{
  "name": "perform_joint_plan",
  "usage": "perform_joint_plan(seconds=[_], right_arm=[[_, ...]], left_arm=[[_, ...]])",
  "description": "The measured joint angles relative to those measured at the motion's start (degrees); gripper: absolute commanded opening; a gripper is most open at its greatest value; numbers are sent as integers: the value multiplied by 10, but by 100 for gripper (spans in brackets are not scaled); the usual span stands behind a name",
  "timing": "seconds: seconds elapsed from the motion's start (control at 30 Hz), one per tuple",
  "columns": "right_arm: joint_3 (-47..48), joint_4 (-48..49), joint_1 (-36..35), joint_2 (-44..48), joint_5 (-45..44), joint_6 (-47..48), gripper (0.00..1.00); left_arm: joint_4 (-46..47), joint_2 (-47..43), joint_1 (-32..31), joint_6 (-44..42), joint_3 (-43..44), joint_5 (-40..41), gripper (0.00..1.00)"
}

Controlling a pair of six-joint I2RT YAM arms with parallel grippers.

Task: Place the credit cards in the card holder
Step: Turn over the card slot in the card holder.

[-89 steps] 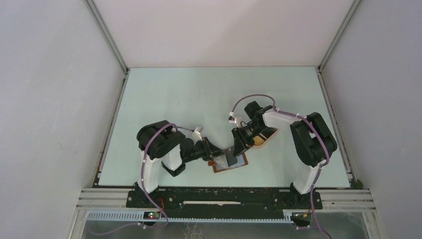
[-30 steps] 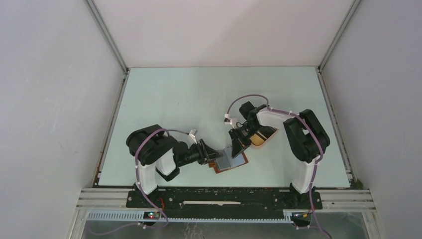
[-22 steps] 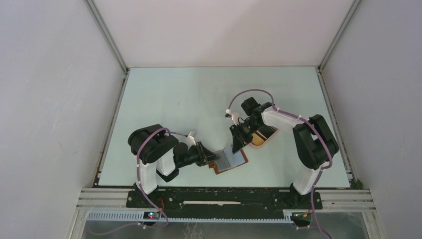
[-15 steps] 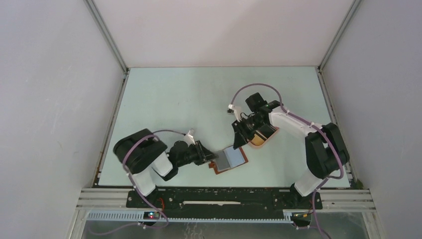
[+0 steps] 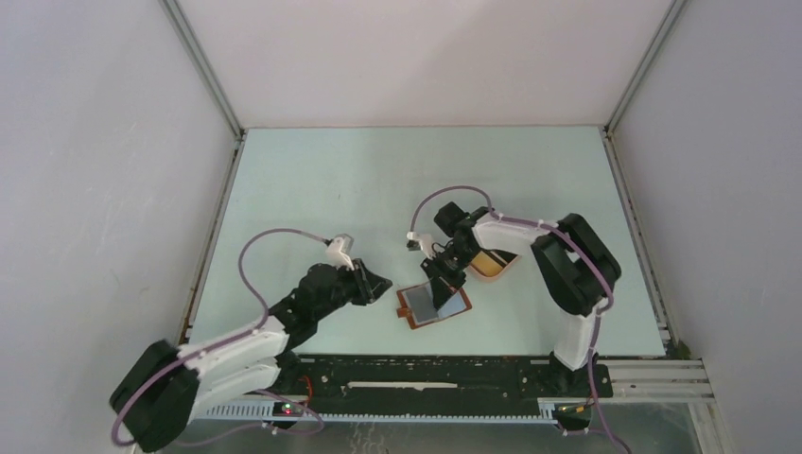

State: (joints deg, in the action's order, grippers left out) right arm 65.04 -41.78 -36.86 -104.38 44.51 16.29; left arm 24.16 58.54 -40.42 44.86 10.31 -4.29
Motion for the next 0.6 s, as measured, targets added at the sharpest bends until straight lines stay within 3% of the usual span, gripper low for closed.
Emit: perform_joint_plan(seconds=[0.27,0.37,0.6], right_arm=[[22,5,-37,-63,-43,-33,12],[44,7,-46,-73,-53,-39,12],[88,-7,-52,-108,-54,-46,15]], left_arm=[[-135,-284,0,-71,0,27,62],[-137,-335,0,-75,-1,24,69],[-120,-343,0,-71,-20,-2,71]])
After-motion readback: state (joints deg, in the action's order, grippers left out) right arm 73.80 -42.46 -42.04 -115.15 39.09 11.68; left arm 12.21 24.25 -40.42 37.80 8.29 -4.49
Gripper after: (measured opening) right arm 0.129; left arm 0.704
